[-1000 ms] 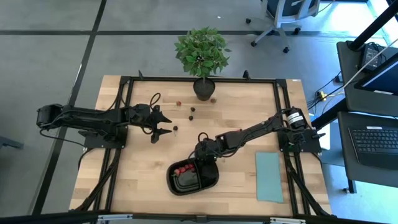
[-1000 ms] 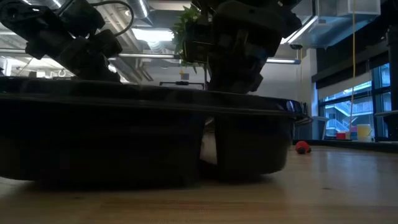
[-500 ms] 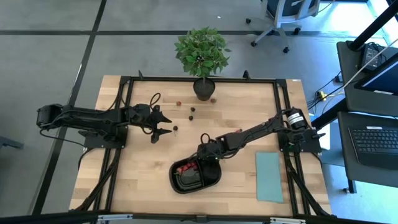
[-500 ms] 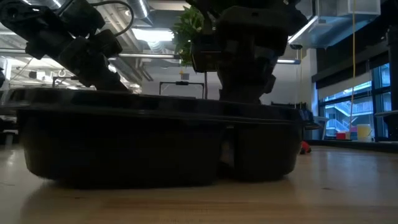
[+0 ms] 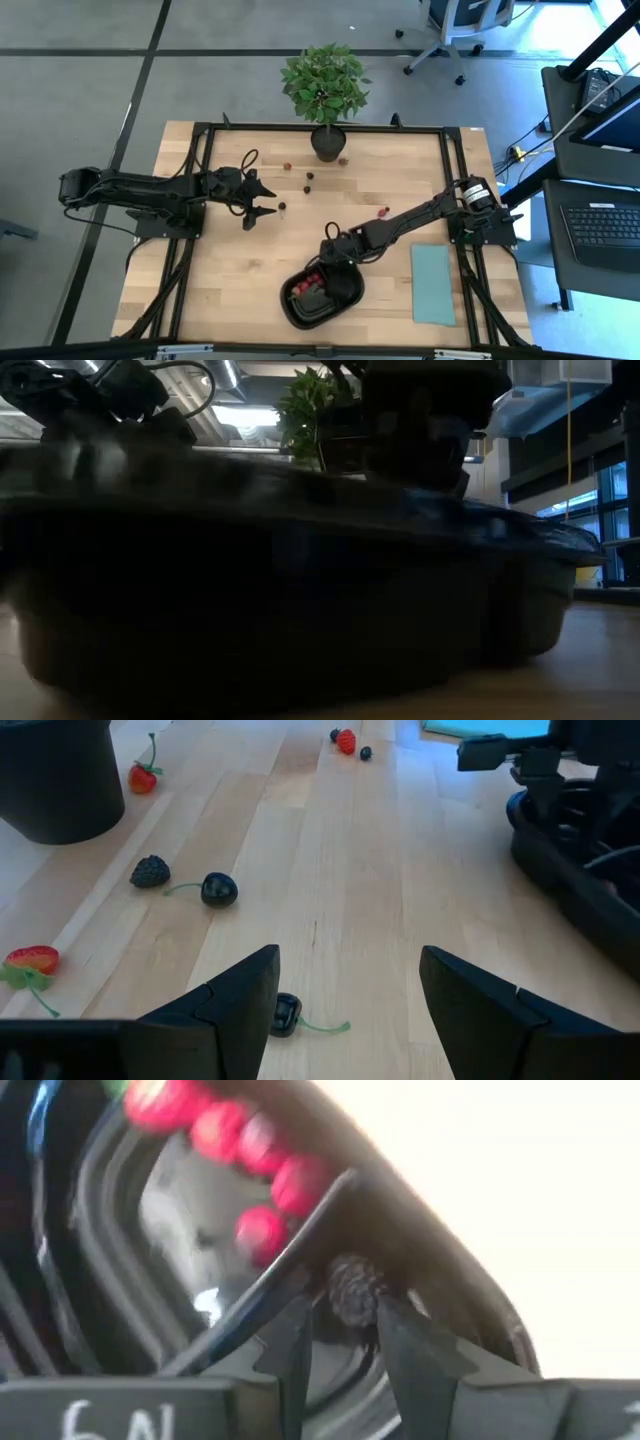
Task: Pick and placing Produce into tupperware
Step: Move the black container to the center of the table
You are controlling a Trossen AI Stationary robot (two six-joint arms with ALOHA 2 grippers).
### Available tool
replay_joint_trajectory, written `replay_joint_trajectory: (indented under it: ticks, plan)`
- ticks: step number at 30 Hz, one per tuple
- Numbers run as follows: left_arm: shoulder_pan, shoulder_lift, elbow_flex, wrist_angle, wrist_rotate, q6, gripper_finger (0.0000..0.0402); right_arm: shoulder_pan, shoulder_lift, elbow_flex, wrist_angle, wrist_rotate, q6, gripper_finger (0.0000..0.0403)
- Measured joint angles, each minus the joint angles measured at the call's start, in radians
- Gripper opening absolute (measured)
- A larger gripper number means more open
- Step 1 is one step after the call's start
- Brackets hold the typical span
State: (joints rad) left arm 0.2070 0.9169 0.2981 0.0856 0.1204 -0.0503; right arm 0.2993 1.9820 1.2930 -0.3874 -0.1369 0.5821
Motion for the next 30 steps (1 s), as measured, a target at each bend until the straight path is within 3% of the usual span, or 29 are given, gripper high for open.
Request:
replay_joint_trajectory:
  ticks: [15,30]
  plan:
    - [0.0,0.0,0.0,0.0,0.0,-0.003,0.0236,-0.051,-0.002,0.011,-0.006,0.141,0.095,0.012]
    - [0.0,0.0,0.0,0.0,0.0,-0.003,0.0236,-0.133,-0.003,0.012,0.114,0.147,-0.089,0.012]
